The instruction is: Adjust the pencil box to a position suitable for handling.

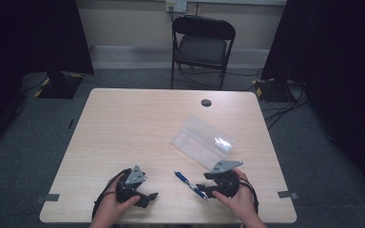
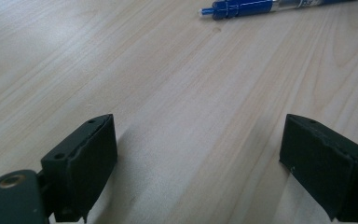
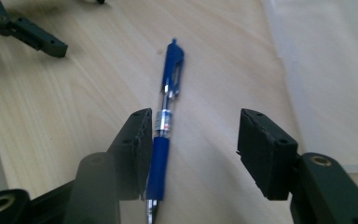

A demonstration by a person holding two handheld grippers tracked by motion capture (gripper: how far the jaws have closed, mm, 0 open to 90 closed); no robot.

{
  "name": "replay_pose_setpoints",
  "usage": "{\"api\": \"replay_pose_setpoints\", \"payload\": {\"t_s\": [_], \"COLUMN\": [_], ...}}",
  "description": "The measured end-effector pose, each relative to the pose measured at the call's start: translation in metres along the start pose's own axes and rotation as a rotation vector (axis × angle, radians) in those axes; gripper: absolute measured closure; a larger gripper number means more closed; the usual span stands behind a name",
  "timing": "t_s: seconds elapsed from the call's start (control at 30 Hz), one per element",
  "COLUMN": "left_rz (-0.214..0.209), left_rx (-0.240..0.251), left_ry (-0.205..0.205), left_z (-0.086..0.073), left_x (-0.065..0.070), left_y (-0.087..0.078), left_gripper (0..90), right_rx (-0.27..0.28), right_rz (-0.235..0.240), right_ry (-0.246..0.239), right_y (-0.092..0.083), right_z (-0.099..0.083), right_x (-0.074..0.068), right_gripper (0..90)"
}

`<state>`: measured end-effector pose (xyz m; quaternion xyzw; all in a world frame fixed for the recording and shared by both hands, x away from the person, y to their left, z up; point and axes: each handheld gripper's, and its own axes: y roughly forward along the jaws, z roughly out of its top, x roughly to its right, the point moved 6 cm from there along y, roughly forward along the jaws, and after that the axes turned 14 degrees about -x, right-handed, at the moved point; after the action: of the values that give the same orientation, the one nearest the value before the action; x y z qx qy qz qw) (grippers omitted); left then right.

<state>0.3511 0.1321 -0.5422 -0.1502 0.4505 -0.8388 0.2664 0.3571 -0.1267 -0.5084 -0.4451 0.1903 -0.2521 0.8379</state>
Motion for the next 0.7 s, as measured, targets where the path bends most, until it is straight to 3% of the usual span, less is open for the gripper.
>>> {"api": "replay_pose_setpoints", "payload": {"t_s": [0.37,0.7], "left_rz": [0.0,0.0], "left_rx": [0.002,0.002], "left_ry": [0.001,0.0], "left_z": [0.0,0.0], "left_x": [0.0,0.0], "left_y": [0.0,0.0], "left_gripper": [10.6,10.6], "right_rx": [-0.036,-0.06], "right_rz": [0.047,0.02], "right_ry": [0.0,-0.015], "right_y": [0.016,0.022], "right_z": [-0.009,-0.009], "right_x": [-0.012,-0.017], "right_gripper": [57.5,67.9]}}
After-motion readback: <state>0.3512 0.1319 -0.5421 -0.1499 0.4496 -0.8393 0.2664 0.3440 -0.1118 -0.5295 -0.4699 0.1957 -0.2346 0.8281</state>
